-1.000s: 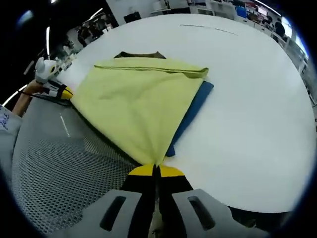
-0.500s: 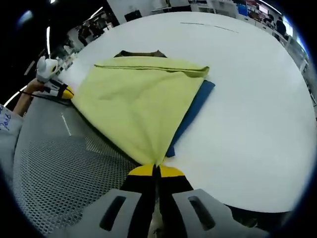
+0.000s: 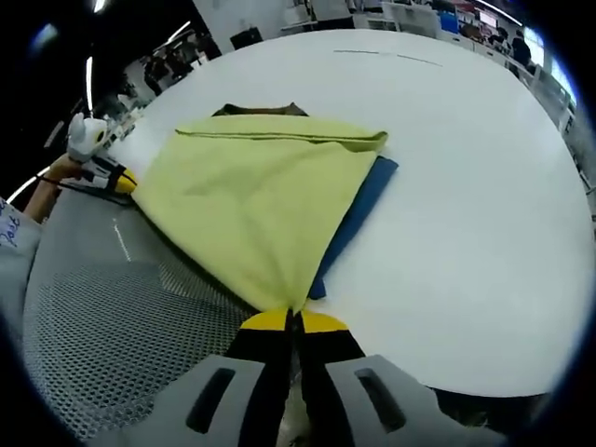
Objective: Fold the garment on the visible template until the final outline fits inside the template.
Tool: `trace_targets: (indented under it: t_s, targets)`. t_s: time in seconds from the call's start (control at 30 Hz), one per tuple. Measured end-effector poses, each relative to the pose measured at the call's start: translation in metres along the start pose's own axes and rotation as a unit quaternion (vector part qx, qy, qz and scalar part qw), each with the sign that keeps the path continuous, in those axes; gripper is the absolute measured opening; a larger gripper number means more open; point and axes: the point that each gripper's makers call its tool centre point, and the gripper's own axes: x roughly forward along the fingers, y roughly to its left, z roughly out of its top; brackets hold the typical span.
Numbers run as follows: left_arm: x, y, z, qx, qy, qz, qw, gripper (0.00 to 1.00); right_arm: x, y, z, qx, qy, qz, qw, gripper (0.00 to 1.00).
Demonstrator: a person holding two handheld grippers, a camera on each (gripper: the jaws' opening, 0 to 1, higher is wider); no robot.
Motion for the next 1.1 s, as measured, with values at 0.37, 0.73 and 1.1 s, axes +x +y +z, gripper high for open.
trace_targets:
  t_s: [0.37,0.73,1.1]
  targets:
    - [-0.015,-0.001,0.006,-0.002,-0.017,0.000,0.9999,0.00,-0.004,0.000,0.003,-0.013,-0.003,-0.007,0.9999,0.05]
    - [-0.028,0.003,0.019,0.007,-0.040,0.014,0.9991,0.00,-0.016,-0.005,0.002,-0.030,0.009,-0.023,0.9992,0.05]
    - [-0.038,0.007,0.034,0.023,-0.060,0.025,0.9976,0.00,-0.033,-0.013,0.029,-0.054,-0.025,-0.049,0.9970,0.08]
